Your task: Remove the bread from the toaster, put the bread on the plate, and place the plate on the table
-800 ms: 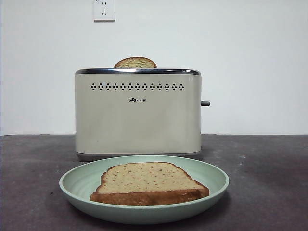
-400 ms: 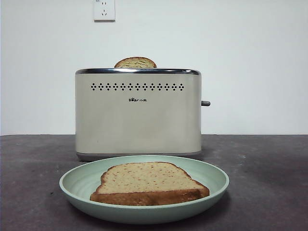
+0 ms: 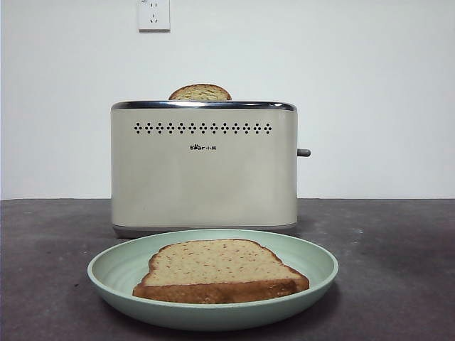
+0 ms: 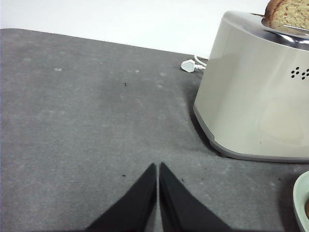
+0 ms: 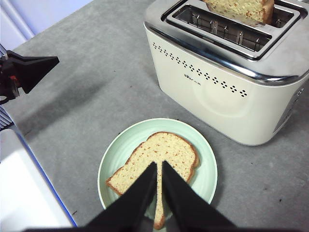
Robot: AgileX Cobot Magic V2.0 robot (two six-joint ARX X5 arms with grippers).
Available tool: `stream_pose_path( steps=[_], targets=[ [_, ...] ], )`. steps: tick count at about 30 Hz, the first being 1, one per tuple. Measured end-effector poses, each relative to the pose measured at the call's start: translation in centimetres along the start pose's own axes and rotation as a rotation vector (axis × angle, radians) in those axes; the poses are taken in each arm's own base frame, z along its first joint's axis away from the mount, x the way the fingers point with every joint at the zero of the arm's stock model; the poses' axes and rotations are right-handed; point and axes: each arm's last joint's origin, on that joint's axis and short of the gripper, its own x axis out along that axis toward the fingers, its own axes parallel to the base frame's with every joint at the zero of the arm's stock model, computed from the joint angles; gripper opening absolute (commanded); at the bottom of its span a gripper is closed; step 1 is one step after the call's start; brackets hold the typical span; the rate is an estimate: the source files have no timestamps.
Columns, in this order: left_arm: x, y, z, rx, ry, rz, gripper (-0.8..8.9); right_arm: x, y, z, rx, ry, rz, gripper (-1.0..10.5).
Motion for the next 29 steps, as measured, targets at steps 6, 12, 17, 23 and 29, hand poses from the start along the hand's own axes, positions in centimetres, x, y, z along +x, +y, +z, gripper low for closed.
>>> stream_pose_path(
  steps=[6, 12, 17, 23, 29],
  targets=[
    [0.0, 0.0, 0.0, 0.000, 0.000, 0.000, 0.08, 0.0, 0.0, 0.0, 0.000, 0.000, 0.000, 0.1],
    [0.0, 0.0, 0.0, -0.001, 0.000, 0.000, 0.08, 0.0, 0.0, 0.0, 0.000, 0.000, 0.000, 0.1],
    [0.0, 0.0, 0.0, -0.001, 0.000, 0.000, 0.08, 0.0, 0.0, 0.0, 0.000, 0.000, 0.000, 0.1],
    [0.0, 0.0, 0.0, -0.003, 0.000, 0.000, 0.08, -1.9, -1.1, 0.1, -0.037, -0.083, -0.091, 0.1],
    [0.0, 0.0, 0.0, -0.003, 0.000, 0.000, 0.08, -4.5, -3.6, -0.4, -0.038, -0.306, -0.233, 0.1]
  ],
)
